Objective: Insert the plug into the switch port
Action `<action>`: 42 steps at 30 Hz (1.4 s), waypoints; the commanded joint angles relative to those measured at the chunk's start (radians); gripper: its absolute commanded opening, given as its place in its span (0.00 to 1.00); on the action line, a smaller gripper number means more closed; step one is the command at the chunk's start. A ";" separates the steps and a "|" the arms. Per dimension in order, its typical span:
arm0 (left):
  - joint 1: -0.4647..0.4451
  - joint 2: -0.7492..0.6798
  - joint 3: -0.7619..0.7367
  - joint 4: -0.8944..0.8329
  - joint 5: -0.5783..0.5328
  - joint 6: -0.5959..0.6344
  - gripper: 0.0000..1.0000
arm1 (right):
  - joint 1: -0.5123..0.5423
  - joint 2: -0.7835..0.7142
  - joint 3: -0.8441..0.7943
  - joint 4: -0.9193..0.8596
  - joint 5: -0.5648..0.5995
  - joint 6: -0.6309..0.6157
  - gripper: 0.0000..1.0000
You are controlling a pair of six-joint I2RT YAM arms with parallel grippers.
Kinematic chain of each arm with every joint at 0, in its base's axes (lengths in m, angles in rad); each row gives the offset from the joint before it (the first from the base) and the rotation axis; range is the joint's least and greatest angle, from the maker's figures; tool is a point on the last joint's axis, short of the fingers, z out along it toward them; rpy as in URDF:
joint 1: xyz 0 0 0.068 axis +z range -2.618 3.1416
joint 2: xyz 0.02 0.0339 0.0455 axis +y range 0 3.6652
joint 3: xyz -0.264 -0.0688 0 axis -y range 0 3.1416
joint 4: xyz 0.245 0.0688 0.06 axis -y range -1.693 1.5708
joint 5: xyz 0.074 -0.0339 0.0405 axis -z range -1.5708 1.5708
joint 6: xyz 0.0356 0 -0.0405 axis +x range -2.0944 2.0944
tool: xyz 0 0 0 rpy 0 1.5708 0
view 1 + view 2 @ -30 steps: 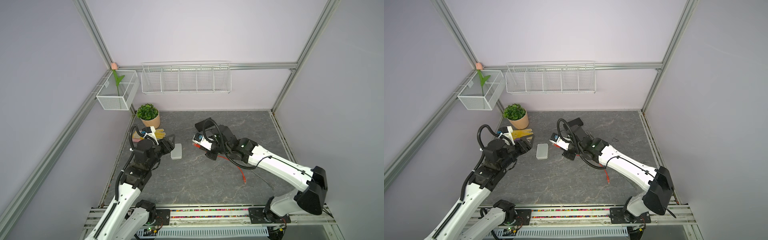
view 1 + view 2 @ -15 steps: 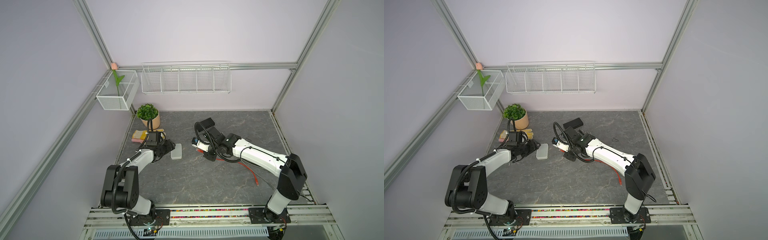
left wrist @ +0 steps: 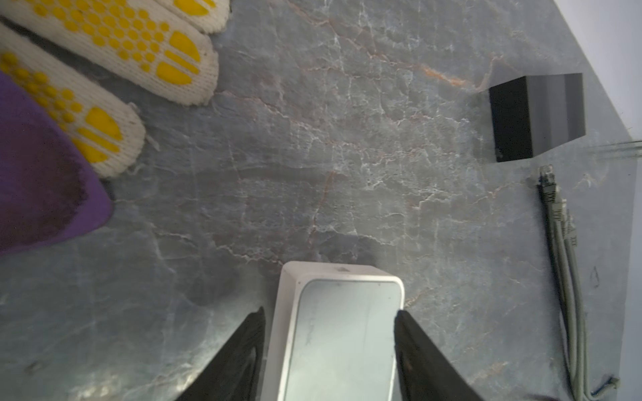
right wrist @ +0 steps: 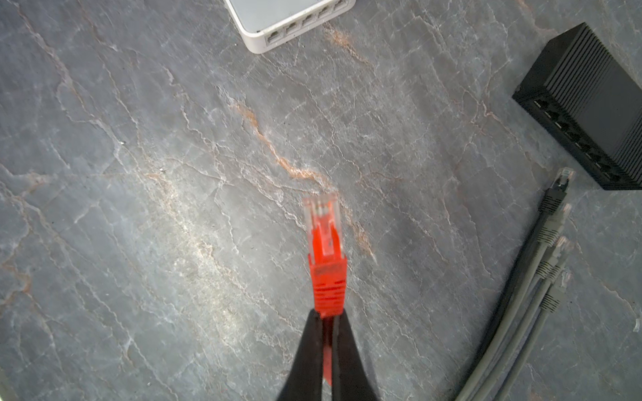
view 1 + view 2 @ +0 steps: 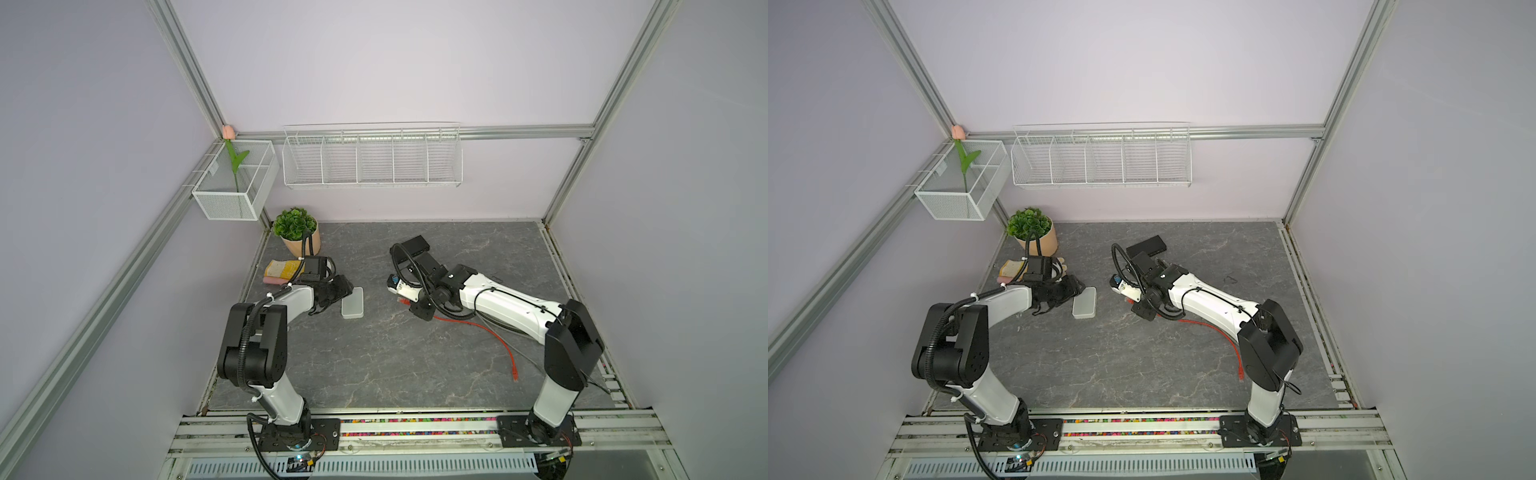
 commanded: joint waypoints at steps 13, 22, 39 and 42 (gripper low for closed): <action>-0.135 0.084 0.063 -0.029 -0.039 0.035 0.46 | -0.007 0.034 0.013 -0.027 0.007 0.004 0.07; -0.162 0.020 0.000 -0.005 -0.032 0.038 0.44 | -0.007 0.144 0.058 -0.077 -0.017 0.005 0.07; -0.180 0.042 0.024 0.045 0.062 0.049 0.38 | -0.005 0.369 0.288 -0.181 -0.021 -0.033 0.07; -0.183 0.040 0.028 0.039 0.057 0.052 0.38 | -0.004 0.382 0.303 -0.189 -0.026 -0.037 0.07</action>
